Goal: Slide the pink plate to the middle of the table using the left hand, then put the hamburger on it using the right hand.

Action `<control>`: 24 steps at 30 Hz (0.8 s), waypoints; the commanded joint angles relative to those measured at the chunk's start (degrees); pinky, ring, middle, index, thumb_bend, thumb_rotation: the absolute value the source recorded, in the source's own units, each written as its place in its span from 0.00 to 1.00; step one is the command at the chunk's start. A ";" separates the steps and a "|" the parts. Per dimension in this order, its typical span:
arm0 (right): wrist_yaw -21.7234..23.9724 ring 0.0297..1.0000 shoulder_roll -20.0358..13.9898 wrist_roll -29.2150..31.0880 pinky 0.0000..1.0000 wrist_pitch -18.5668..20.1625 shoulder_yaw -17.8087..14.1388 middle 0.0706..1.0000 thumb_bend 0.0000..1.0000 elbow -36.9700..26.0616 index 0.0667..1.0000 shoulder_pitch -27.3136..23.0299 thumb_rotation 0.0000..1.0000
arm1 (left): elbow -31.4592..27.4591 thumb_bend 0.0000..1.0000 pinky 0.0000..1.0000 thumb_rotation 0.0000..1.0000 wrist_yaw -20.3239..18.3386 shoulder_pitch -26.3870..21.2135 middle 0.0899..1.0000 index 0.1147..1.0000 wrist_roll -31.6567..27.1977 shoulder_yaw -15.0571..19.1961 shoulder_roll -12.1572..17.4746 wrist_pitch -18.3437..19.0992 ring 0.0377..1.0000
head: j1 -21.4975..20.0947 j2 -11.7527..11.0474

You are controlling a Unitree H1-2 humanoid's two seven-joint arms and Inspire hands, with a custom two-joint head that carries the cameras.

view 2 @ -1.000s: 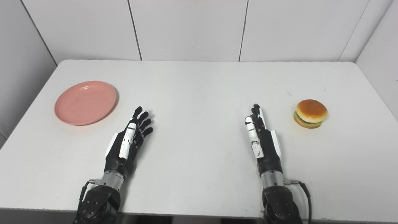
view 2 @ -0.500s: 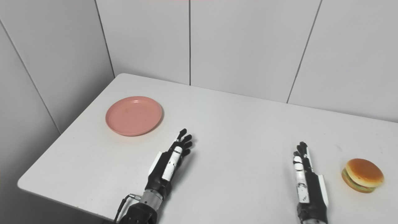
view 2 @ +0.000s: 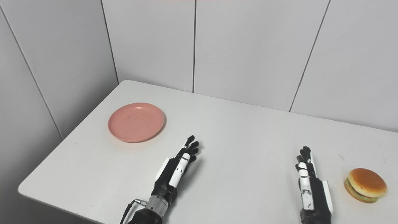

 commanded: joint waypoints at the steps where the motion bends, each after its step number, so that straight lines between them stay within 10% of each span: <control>1: 0.17 0.99 -0.03 0.01 1.00 -2.06 -0.28 1.00 0.08 2.42 1.00 2.89 1.00 | 0.73 0.30 0.95 1.00 -0.40 -0.21 0.95 0.95 0.32 -1.17 -0.93 0.54 0.95 | 0.01 0.11; 24: -0.57 0.98 0.44 -0.85 1.00 -1.59 -0.24 0.99 0.08 2.82 1.00 2.30 1.00 | -11.53 0.40 0.92 1.00 -0.31 -6.73 0.94 0.93 -0.60 1.76 1.30 4.09 0.92 | 1.00 0.35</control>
